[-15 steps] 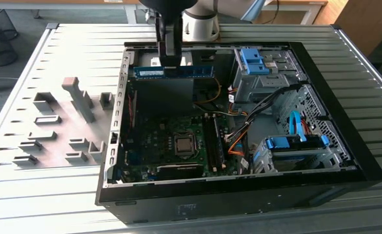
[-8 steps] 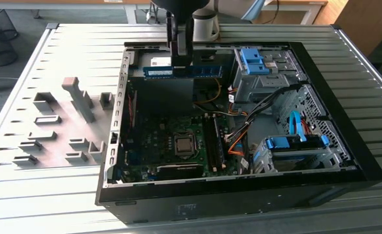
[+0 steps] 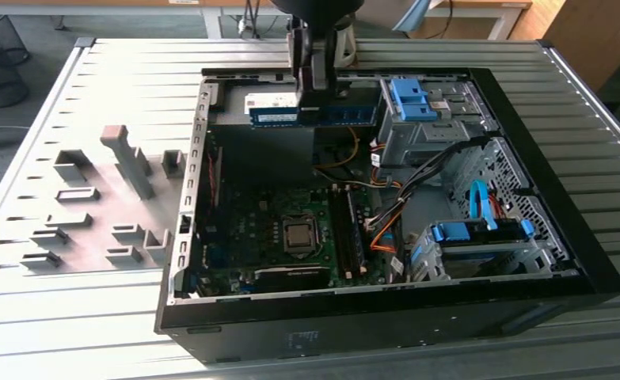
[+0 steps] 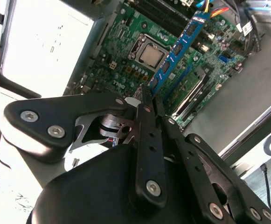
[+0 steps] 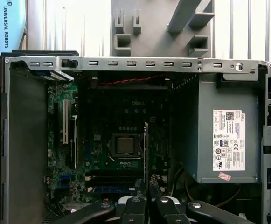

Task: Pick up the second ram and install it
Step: 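Pick up the second ram and move it above second insertion slot, then insert the second ram into the second slot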

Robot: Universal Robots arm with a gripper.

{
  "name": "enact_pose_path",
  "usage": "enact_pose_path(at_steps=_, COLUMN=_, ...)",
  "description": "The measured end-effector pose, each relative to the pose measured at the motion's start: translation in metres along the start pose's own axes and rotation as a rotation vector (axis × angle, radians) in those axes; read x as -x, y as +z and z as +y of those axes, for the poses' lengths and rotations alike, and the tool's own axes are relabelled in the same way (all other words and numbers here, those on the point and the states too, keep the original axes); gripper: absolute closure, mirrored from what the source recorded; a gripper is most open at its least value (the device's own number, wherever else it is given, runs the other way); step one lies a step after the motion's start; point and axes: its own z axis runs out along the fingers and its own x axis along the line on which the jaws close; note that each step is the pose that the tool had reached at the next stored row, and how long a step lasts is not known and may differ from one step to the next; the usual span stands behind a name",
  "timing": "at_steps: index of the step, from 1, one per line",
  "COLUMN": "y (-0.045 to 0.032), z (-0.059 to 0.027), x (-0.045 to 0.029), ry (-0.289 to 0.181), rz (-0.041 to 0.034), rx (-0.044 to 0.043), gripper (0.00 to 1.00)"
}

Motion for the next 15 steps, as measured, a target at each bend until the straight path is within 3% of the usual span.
enact_pose_path(at_steps=3, y=-0.0001, z=-0.0043, x=0.0, ry=0.0, rz=0.0, rx=0.0, gripper=0.86)
enact_pose_path(at_steps=15, y=-0.0001, z=-0.0049, x=0.0001, ry=0.0, rz=0.0, rx=0.0, gripper=0.86)
